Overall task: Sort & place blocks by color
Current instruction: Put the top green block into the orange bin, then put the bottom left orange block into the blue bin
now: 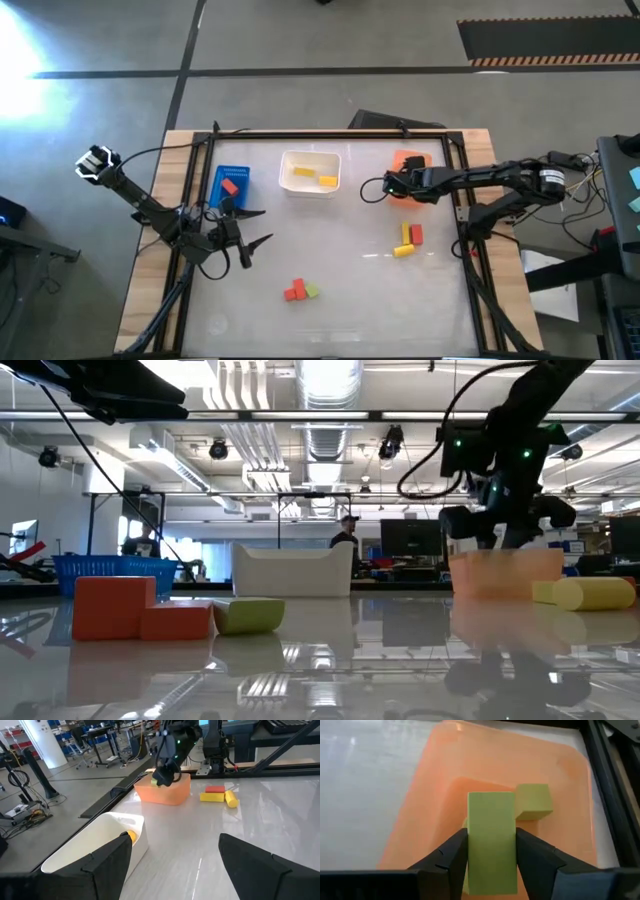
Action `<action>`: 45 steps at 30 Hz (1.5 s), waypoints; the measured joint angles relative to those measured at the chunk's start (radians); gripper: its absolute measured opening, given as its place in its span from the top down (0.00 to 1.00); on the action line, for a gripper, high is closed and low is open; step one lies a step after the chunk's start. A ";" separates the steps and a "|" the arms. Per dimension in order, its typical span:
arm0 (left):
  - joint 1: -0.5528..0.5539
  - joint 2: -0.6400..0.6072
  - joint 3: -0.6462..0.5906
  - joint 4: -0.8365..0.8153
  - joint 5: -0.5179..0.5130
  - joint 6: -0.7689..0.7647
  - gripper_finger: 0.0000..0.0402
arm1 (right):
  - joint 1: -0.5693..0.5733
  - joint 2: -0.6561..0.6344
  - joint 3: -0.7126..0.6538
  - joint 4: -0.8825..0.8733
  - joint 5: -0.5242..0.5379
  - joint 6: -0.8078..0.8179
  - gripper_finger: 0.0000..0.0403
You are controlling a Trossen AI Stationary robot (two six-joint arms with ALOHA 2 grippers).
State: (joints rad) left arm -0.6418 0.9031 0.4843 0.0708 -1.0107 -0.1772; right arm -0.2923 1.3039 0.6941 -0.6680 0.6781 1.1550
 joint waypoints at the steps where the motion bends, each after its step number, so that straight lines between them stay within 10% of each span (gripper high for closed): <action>1: 0.000 0.000 0.000 0.000 0.000 0.000 0.30 | -0.002 0.009 0.000 0.000 0.003 0.001 0.62; 18: 0.000 0.000 0.000 0.000 0.000 0.000 0.30 | 0.025 -0.024 0.089 0.001 0.006 -0.104 0.50; 35: 0.000 0.000 0.000 0.006 0.000 -0.026 0.30 | 0.338 -0.040 0.156 0.266 0.079 -0.568 0.50; 45: 0.000 0.000 0.000 0.056 0.001 -0.026 0.30 | 0.382 -0.040 0.103 0.680 -0.225 -1.020 0.50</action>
State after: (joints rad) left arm -0.6422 0.9030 0.4843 0.1264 -1.0100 -0.2035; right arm 0.0895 1.2640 0.7974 0.0116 0.4534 0.1348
